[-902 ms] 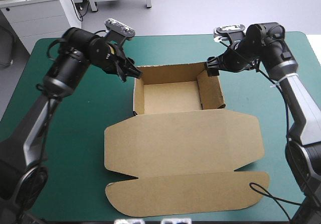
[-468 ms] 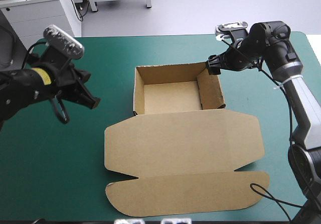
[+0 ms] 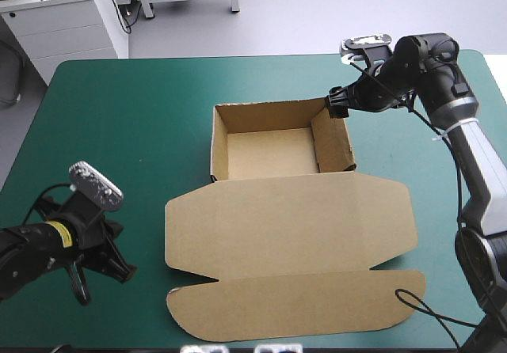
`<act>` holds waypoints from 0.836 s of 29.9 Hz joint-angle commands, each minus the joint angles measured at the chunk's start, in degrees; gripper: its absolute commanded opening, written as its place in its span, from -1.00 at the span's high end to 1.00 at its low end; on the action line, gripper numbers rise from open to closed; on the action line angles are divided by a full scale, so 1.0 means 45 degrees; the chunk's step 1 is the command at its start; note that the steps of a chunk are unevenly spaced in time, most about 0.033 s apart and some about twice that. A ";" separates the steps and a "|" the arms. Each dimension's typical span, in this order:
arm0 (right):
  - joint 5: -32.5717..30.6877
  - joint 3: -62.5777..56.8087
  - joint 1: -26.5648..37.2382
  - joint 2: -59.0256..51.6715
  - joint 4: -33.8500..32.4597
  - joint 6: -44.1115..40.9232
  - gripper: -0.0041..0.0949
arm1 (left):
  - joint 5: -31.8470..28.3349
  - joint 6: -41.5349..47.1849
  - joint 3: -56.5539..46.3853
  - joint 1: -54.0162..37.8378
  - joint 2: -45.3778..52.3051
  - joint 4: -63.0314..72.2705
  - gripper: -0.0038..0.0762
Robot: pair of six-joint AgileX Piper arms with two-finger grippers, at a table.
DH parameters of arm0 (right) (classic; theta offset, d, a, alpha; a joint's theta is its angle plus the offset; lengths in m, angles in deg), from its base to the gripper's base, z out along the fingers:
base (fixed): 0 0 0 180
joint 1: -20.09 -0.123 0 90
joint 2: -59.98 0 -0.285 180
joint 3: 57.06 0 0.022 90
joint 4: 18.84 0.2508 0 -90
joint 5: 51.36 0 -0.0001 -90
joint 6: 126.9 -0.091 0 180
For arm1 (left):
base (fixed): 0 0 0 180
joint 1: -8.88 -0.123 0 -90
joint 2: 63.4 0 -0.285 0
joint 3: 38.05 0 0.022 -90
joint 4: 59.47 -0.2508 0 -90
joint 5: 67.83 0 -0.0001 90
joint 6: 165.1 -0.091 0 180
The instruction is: Fold the box
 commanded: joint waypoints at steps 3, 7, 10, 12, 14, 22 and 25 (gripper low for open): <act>-0.0007 0.0264 0.0062 -0.0075 0.0104 0.0109 -0.77 | 0.0174 0.0951 -0.2274 0.0108 0.0852 0.0060 0.92; -0.0007 0.0264 0.0062 0.0603 0.0131 0.0080 -0.77 | -0.0133 0.1006 -0.3611 0.0108 0.1178 0.0060 0.92; -0.0007 0.0264 0.0062 0.1230 0.0154 0.0080 -0.77 | -0.0430 0.1006 -0.4257 0.0108 0.1292 0.0060 0.92; -0.0007 0.0264 0.0062 0.1716 0.0154 0.0080 -0.77 | -0.0692 0.1006 -0.4434 0.0108 0.1292 0.0037 0.92; -0.0007 0.0264 0.0062 0.2213 0.0154 0.0080 -0.77 | -0.1082 0.1006 -0.4514 0.0108 0.1292 0.0010 0.92; -0.0007 0.0264 0.0062 0.3499 0.0154 -0.0199 -0.25 | -0.1795 0.1006 -0.4534 0.0108 0.1292 0.0010 0.92; -0.0007 0.0264 0.0062 0.3550 0.0131 -0.0199 0.26 | -0.1771 0.1006 -0.4534 0.0108 0.1292 0.0033 0.92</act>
